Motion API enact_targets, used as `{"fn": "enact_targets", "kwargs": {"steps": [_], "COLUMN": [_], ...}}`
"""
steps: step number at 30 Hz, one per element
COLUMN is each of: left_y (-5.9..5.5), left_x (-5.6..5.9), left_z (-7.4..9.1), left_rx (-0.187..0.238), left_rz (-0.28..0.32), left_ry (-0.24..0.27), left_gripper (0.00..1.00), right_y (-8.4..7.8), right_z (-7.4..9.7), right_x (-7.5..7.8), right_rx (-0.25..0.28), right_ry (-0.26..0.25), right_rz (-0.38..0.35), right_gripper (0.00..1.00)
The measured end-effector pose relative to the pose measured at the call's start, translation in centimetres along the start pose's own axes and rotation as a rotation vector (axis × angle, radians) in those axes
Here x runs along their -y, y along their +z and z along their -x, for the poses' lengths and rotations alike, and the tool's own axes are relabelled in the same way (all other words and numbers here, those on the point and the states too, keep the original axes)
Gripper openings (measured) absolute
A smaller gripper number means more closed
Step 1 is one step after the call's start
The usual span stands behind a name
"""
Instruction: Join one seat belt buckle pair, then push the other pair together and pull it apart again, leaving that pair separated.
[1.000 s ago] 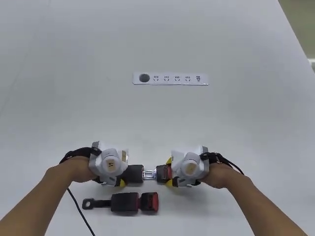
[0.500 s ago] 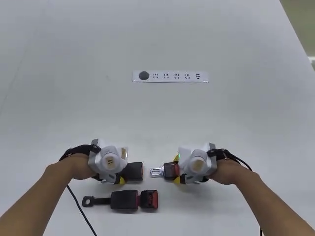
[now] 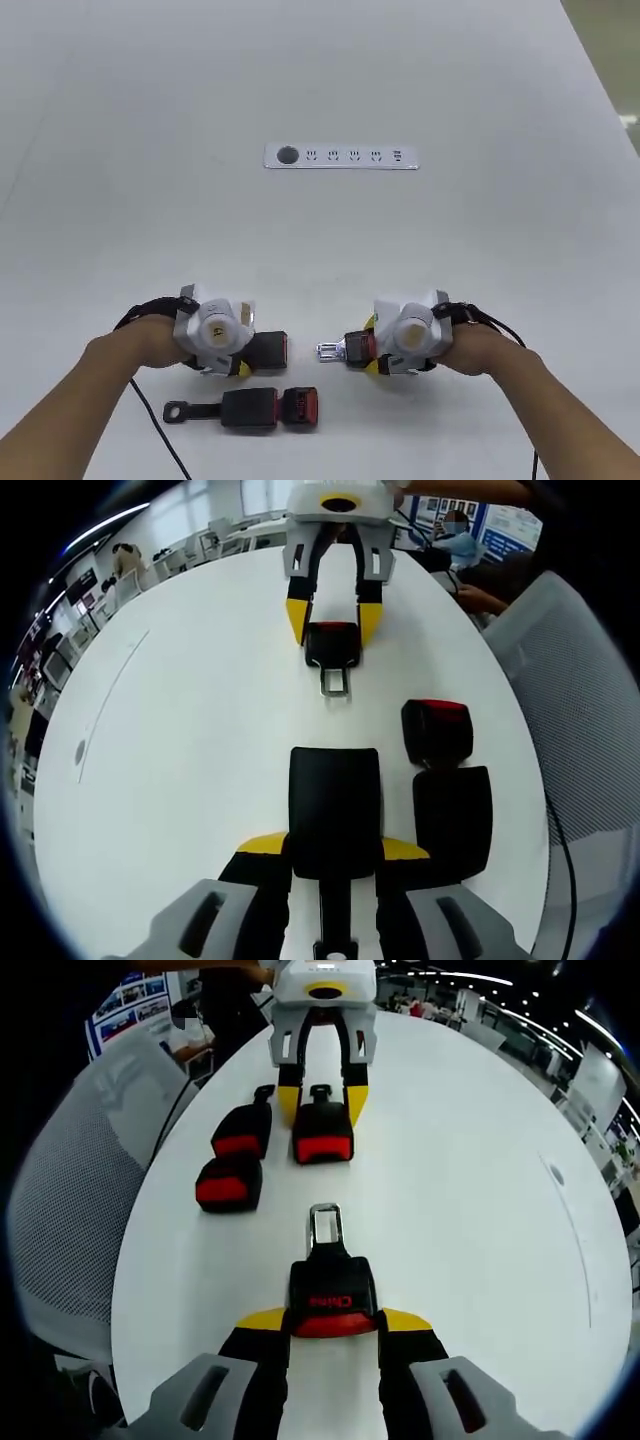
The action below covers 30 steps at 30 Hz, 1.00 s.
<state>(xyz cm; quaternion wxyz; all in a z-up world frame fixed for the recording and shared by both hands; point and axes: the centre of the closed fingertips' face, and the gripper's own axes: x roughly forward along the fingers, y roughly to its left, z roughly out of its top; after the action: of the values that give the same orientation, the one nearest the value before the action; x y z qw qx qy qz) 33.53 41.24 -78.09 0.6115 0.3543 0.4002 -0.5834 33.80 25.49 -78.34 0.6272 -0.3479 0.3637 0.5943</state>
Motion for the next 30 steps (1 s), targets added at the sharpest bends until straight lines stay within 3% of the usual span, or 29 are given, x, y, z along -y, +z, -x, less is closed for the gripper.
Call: {"fn": "enact_targets", "kwargs": {"steps": [14,21,30], "left_y": [0.52,0.24,0.15], "left_x": [0.3,-0.22,-0.03], "left_z": [0.35,0.27,0.96], "left_rx": [0.003,0.006,-0.016], "left_rz": [-0.015,-0.001,-0.055], "left_ry": [0.008,0.036,0.062], "left_gripper": [0.34,0.38,0.39], "right_y": [-0.5,-0.39,-0.31], "right_z": [0.32,0.38,0.89], "right_x": [-0.03,-0.09,0.06], "right_rx": [-0.013,-0.009,0.003], "right_ry": [-0.006,-0.006,-0.032], "right_rz": [-0.01,0.008,-0.003], "right_gripper": [0.32,0.32,0.35]}}
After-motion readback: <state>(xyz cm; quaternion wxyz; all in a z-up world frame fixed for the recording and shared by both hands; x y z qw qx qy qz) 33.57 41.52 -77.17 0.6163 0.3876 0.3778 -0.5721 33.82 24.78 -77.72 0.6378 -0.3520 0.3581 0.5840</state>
